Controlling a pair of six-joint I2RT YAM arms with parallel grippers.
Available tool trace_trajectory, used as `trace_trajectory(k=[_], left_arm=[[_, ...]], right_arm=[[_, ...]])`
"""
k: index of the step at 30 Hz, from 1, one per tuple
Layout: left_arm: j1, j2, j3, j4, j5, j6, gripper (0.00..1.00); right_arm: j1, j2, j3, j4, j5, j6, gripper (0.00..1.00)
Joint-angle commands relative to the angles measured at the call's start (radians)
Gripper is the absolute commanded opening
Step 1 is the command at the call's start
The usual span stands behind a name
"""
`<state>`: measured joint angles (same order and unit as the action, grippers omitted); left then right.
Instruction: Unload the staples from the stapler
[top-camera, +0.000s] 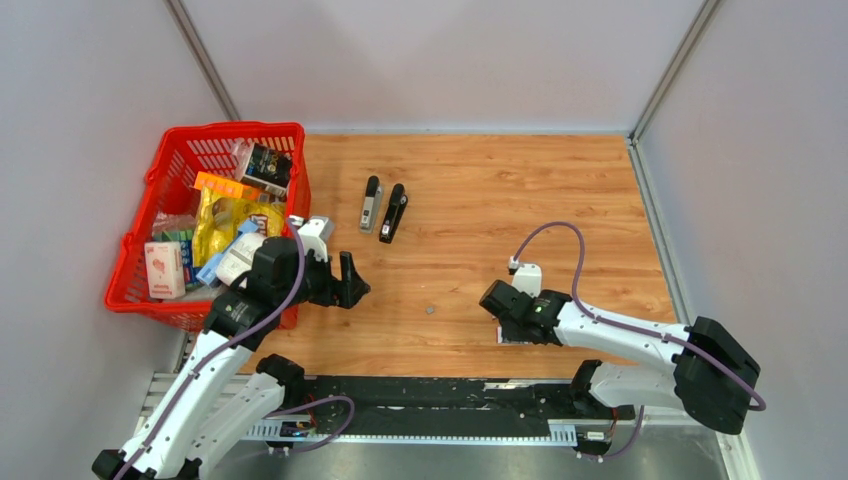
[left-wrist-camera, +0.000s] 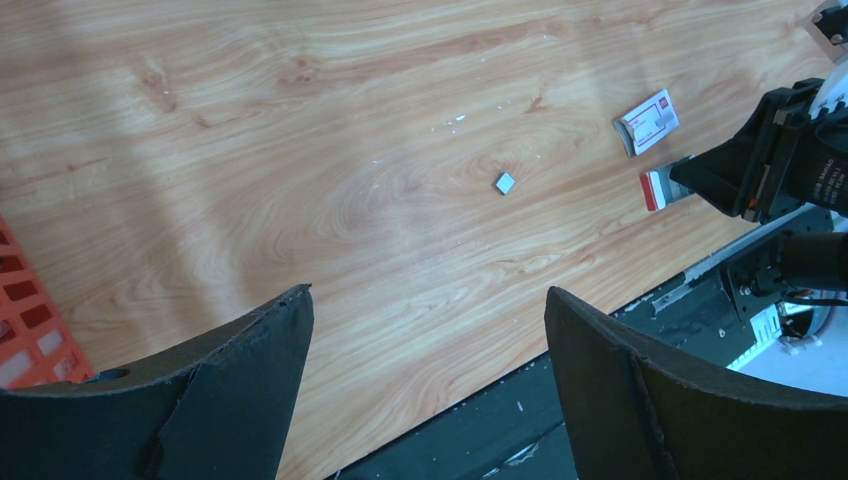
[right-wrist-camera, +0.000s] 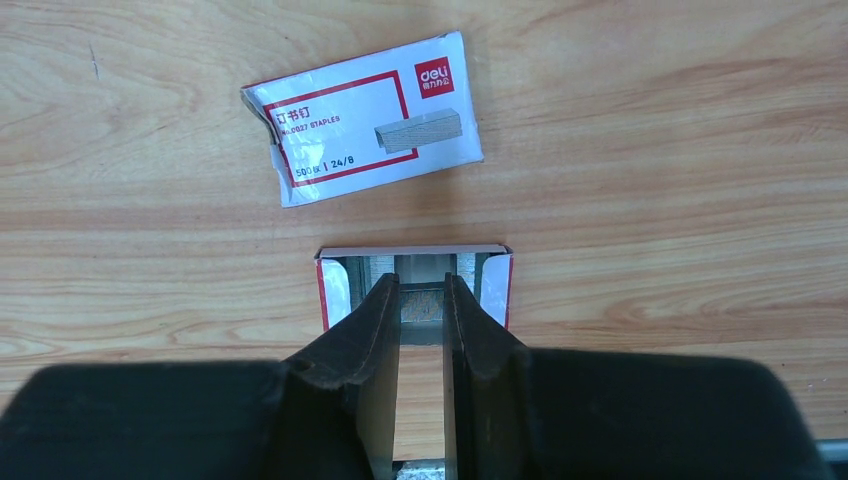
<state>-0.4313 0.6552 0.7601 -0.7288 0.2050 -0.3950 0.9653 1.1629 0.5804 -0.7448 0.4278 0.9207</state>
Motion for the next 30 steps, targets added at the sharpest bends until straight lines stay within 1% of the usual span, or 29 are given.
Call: trace_trajectory(k=[1, 6, 16, 23, 30], left_arm=[[0.003, -0.011, -0.004, 0.025, 0.014, 0.005, 0.93], [0.003, -0.009, -0.002, 0.026, 0.017, 0.004, 0.93], [0.003, -0.011, -0.002, 0.025, 0.019, 0.004, 0.93], [0.003, -0.008, -0.004, 0.028, 0.019, 0.007, 0.93], [0.003, -0.009, -0.004, 0.026, 0.019, 0.007, 0.93]], right_arm=[[-0.004, 0.0, -0.008, 0.032, 0.031, 0.023, 0.17], [-0.004, 0.006, -0.01, 0.035, 0.032, 0.026, 0.21], [-0.005, 0.015, -0.002, 0.036, 0.039, 0.024, 0.23], [-0.004, 0.012, 0.004, 0.039, 0.039, 0.018, 0.34], [-0.005, 0.02, 0.027, 0.036, 0.035, 0.007, 0.35]])
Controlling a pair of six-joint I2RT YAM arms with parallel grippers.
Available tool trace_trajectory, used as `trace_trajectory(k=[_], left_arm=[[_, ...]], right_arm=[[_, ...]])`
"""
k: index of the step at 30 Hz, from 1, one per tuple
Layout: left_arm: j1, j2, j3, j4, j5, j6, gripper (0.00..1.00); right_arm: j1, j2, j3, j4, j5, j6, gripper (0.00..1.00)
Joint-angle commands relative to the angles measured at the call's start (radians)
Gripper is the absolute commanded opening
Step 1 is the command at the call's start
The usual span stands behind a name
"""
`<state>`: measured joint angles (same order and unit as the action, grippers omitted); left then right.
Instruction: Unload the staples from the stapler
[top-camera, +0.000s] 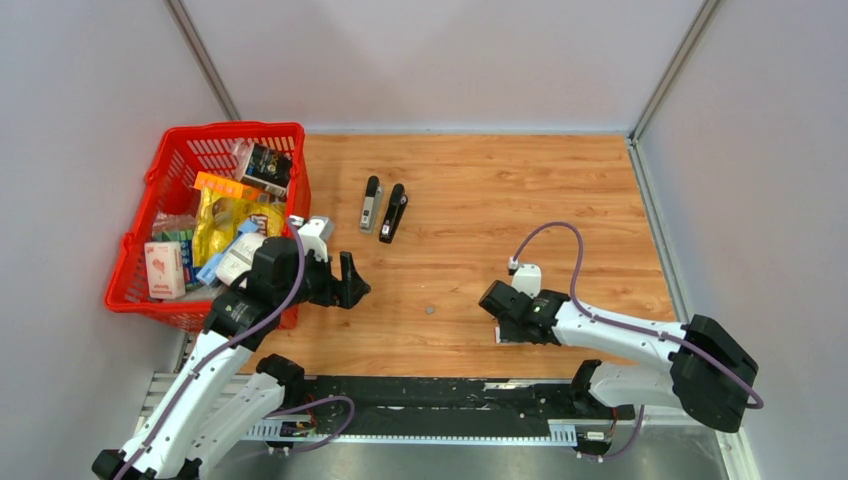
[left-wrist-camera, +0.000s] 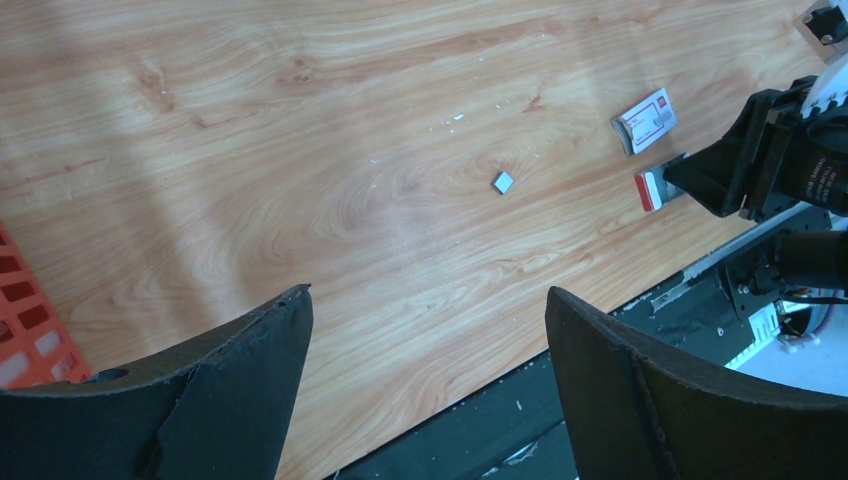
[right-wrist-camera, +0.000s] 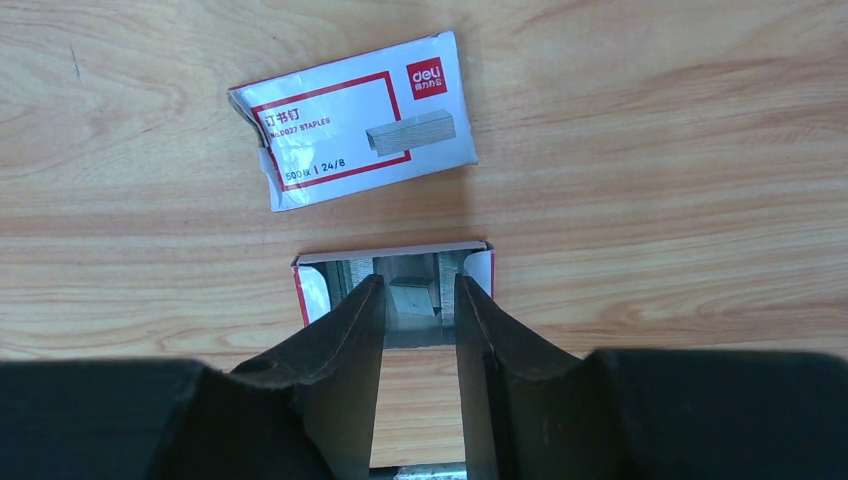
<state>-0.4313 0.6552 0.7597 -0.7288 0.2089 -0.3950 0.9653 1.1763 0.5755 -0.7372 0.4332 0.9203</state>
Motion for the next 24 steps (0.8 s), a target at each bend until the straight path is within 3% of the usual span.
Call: trace_trajectory(k=[1, 17, 24], left_arm=[[0.003, -0.008, -0.005, 0.026, 0.017, 0.005, 0.93], [0.003, -0.017, -0.005, 0.028, 0.02, 0.007, 0.93], [0.003, -0.035, -0.005, 0.028, 0.014, 0.002, 0.93]], right_arm=[[-0.005, 0.006, 0.037, 0.025, 0.03, 0.008, 0.35], [0.03, 0.005, 0.207, -0.024, -0.002, -0.064, 0.36], [0.093, 0.149, 0.311, 0.055, -0.054, -0.124, 0.41]])
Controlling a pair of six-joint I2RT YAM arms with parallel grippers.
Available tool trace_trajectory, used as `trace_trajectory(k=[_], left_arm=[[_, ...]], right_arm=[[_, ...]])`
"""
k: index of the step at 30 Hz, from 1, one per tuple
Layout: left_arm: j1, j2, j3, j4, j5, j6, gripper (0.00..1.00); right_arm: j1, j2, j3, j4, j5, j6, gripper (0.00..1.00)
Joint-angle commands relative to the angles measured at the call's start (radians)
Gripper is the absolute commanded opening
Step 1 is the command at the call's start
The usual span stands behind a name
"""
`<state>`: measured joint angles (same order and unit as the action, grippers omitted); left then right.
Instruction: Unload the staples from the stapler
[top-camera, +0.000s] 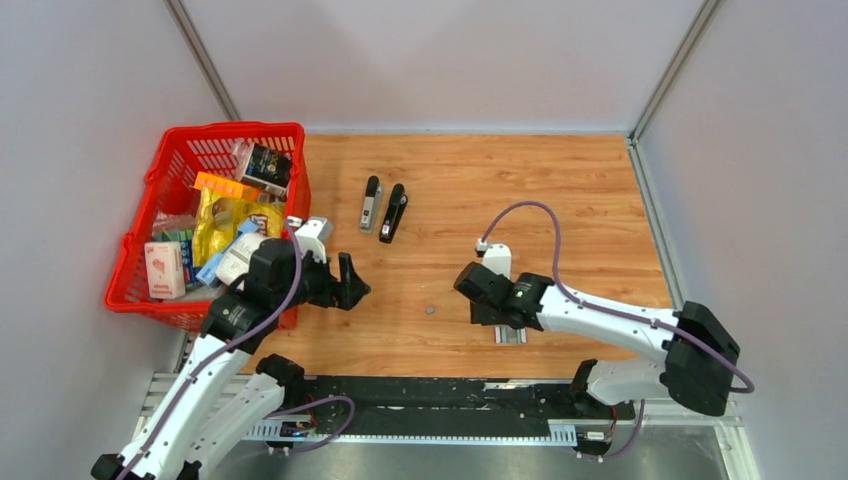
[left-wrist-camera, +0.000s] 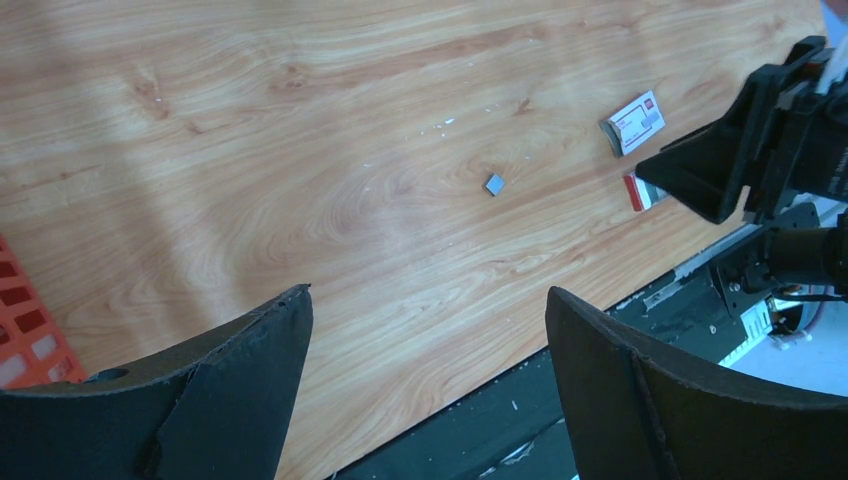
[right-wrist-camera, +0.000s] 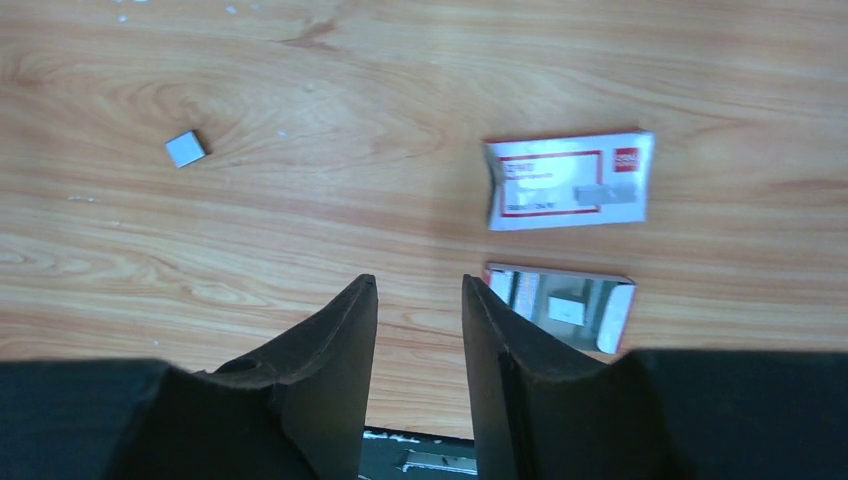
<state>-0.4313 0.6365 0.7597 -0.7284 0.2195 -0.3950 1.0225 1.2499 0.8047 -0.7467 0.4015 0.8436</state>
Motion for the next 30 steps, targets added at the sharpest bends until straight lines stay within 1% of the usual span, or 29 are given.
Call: trace_trajectory(k=[1, 8, 12, 22, 30], left_arm=[[0.003, -0.018, -0.007, 0.029, 0.003, 0.004, 0.93], [0.003, -0.018, -0.005, 0.03, -0.003, 0.002, 0.93], [0.003, -0.023, -0.005, 0.029, -0.005, 0.002, 0.93], [0.003, -0.034, -0.003, 0.027, -0.008, 0.002, 0.94], [0.003, -0.035, -0.005, 0.029, -0.008, 0.004, 0.94]], right_arm=[[0.048, 0.106, 0.099, 0.073, -0.026, -0.06, 0.44], [0.102, 0.295, 0.223, 0.15, -0.035, -0.135, 0.52], [0.102, 0.367, 0.261, 0.196, -0.061, -0.172, 0.54], [0.103, 0.506, 0.356, 0.23, -0.096, -0.227, 0.54], [0.099, 0.551, 0.367, 0.242, -0.095, -0.253, 0.51]])
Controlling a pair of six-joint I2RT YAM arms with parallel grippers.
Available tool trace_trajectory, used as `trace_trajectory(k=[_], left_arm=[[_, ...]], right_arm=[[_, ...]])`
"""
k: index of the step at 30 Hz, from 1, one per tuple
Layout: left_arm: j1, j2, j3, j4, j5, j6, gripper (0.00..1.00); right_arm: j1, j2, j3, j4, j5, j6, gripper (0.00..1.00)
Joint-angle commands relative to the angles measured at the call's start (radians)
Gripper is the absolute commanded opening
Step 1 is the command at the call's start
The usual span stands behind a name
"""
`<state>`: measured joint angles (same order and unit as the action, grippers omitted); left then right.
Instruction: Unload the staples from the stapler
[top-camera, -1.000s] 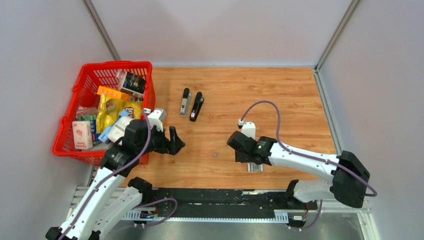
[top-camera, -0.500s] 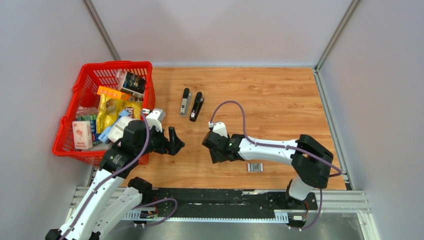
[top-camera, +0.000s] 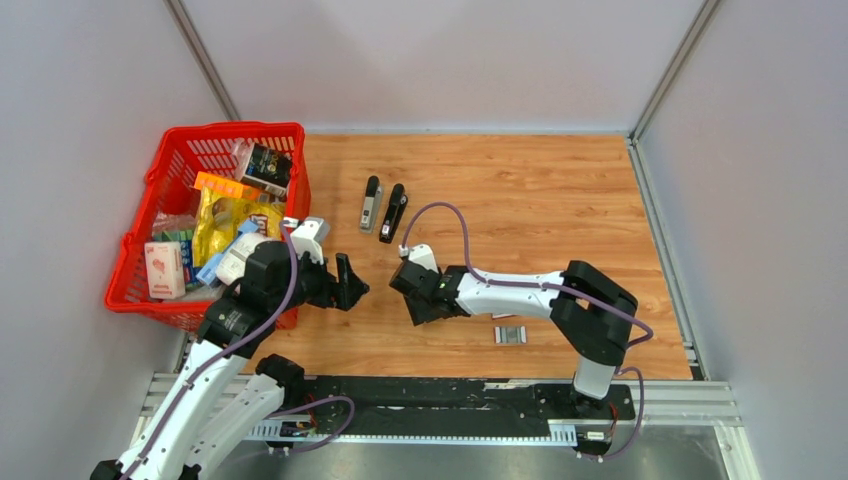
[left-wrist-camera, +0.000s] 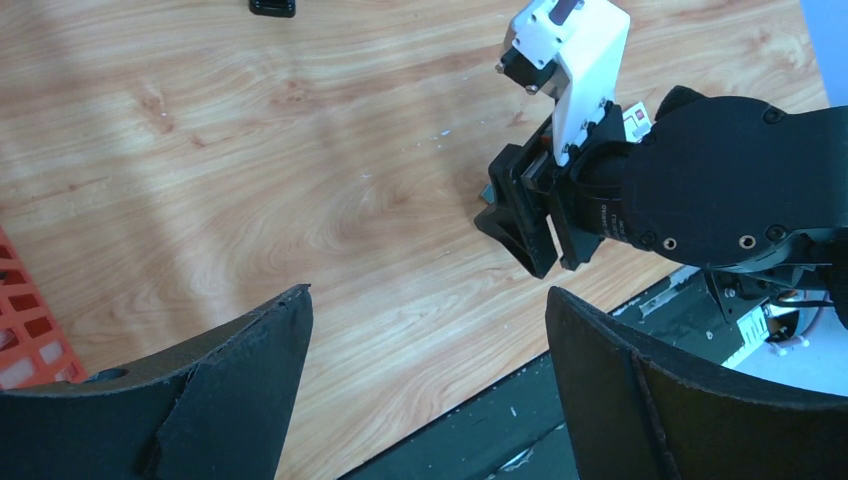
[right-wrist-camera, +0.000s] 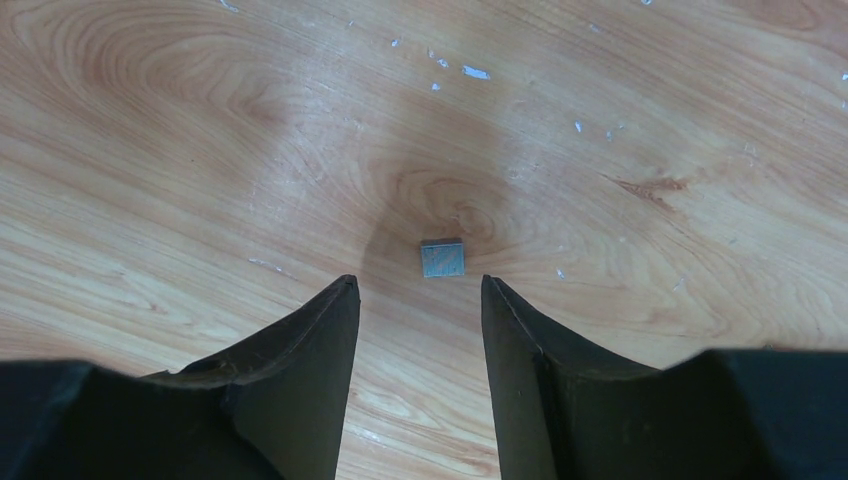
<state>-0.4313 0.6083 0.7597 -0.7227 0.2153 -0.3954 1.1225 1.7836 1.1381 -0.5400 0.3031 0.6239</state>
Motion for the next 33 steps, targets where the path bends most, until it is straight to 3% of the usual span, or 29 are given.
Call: trace_trajectory(k=[1, 17, 33], left_arm=[[0.003, -0.007, -0.003, 0.023, -0.004, 0.003, 0.94], [0.003, 0.002, -0.005, 0.026, 0.001, 0.004, 0.94], [0.003, 0.002, -0.005, 0.026, 0.004, 0.006, 0.94]], right_arm=[[-0.001, 0.023, 0.035, 0.038, 0.008, -0.036, 0.51], [-0.026, 0.069, 0.02, 0.063, -0.004, -0.05, 0.45], [-0.03, 0.054, -0.012, 0.058, 0.021, -0.036, 0.31]])
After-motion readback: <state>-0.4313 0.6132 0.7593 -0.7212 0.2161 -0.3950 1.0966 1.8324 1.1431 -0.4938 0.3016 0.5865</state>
